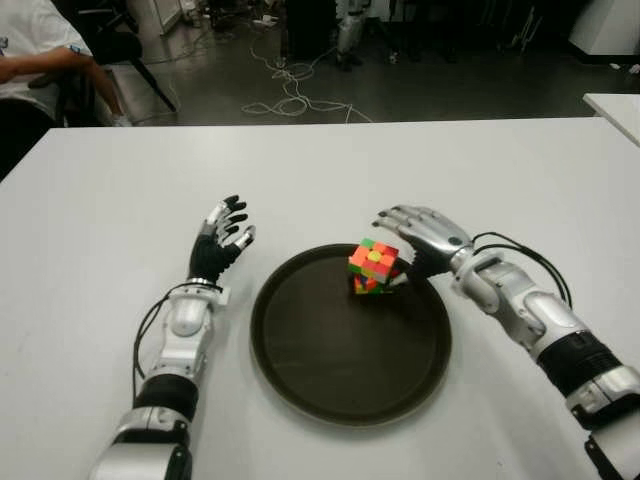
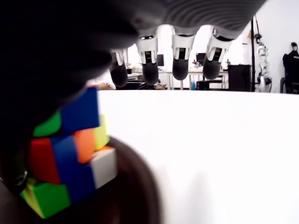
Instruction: Pick up the Rubik's Cube and put it in the plate
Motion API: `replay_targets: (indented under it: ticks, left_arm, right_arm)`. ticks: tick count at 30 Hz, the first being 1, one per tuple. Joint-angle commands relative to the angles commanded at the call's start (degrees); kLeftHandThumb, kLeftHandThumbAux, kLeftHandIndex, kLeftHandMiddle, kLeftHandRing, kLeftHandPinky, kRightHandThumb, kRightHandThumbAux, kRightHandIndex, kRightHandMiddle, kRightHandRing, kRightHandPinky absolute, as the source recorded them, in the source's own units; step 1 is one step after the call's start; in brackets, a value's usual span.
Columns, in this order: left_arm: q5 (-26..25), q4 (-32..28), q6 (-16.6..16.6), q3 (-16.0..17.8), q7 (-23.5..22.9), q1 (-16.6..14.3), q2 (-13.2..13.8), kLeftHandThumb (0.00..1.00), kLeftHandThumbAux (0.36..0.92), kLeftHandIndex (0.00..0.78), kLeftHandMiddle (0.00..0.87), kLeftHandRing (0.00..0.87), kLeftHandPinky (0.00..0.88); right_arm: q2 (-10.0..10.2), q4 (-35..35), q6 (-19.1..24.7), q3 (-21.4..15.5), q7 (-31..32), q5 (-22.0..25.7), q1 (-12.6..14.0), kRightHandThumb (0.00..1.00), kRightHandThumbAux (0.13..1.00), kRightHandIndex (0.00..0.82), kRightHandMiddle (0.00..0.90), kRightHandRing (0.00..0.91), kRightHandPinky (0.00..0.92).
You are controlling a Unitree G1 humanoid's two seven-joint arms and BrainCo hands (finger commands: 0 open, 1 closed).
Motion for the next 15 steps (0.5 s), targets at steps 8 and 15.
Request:
replay_targets:
  ticks: [8,15]
  left_arm:
    - [0.8,0.0,0.0,-0.4,0.9,0.1,0.1,0.068,0.727,0.147,0.198,0.176,0.141]
    - [1.1,0.2,-0.4,-0.5,1.1,0.0,0.3,0.066,0.722,0.141,0.190,0.169,0.131]
  right_arm:
    - [0.1,1.5,-0.2,-1.4,-1.7,0.6,-0.6,0.000,0.585,0.000,0.000,0.000,0.000]
    - [0.6,3.1,0.5,-1.8,-1.7,1.0,-1.3,0.000,0.573,0.000,0.000,0.000,0.000]
